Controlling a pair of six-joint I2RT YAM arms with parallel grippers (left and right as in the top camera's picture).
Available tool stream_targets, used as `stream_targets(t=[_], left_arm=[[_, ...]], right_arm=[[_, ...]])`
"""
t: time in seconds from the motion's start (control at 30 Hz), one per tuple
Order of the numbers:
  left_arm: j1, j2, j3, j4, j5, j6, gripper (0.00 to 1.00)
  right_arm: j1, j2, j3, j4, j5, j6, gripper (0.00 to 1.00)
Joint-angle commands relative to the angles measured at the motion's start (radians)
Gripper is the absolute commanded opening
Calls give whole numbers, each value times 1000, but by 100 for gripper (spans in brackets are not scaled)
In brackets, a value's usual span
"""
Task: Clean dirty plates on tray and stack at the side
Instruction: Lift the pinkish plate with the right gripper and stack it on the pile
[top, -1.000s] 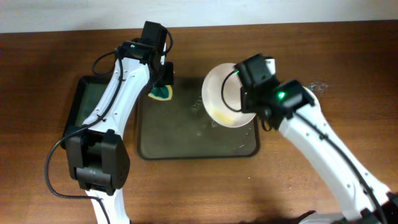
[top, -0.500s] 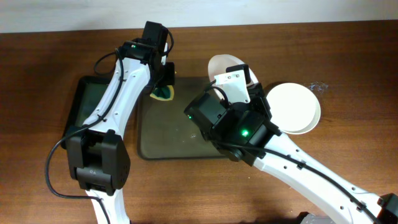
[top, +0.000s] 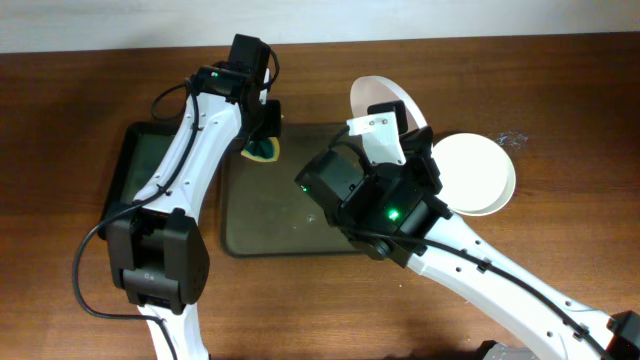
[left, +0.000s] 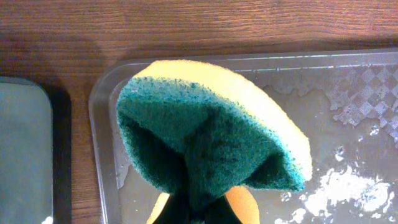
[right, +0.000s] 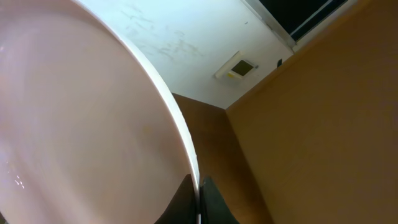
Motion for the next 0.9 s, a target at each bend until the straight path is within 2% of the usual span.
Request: stream_targets(t=[0.0,0.07,0.2,0.23,0.3,0.33,0.47,0.53,0.67,0.77,0.87], left_arm=[[4,1,3,4,11,17,0],[4,1,3,4,11,17,0],[4,1,3,4,11,17,0],[4,1,3,4,11,17,0],[4,1,3,4,11,17,0],[4,1,3,4,11,17,0],[4,1,3,5,11,17,0],[4,1,3,5,11,17,0],[4,1,3,6,11,17,0],[4,1,3,6,11,17,0],[4,1,3,6,11,17,0]], right_arm=[[9,-13,23,3,28,13,4],[-6,-12,22,3,-77,13,4],[-190,16,5,2,-565,15,4],[-279,29,5,2,-751,10,4],[-379,41,5,3,-923,0,4],[-473,43,5,6,-1077,-43,4],[-797,44,5,-9,-1385,-119,4],[-975,61,5,-10,-1443,-129,4],[-1176,150,5,-13,-1445,-132,4],[-1246,253,5,-7,-1444,-132,4],[-1249,361,5,19,-1437,-131,4]])
